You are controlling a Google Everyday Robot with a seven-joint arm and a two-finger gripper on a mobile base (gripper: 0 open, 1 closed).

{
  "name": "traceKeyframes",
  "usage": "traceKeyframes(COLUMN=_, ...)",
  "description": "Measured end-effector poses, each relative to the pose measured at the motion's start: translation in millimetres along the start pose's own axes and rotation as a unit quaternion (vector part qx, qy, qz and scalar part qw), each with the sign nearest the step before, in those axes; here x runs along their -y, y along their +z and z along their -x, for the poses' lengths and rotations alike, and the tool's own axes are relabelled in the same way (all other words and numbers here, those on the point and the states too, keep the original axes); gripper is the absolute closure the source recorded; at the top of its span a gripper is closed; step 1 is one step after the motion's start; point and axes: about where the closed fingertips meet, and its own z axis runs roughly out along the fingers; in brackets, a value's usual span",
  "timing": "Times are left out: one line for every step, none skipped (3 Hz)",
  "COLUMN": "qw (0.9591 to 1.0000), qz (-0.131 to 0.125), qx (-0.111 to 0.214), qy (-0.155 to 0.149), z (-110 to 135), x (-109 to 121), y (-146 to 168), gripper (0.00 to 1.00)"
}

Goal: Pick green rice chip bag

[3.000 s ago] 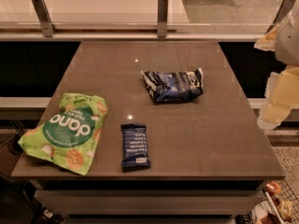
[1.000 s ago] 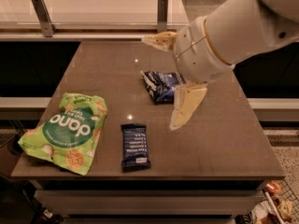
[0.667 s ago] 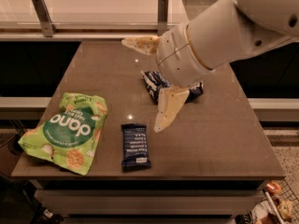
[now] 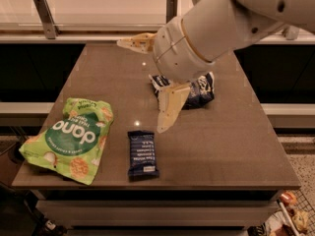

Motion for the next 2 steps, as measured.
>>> traceKeyframes(qw=0.9972, qz=0.054, qx=0.005, qy=-0.051, z=13.9, x=29.4, y=30.7, gripper=0.00)
traceKeyframes(qw=0.9911, qz=0.087, qx=0.027, qy=-0.097, z=37.8, x=46.4, y=74.0, gripper=0.00)
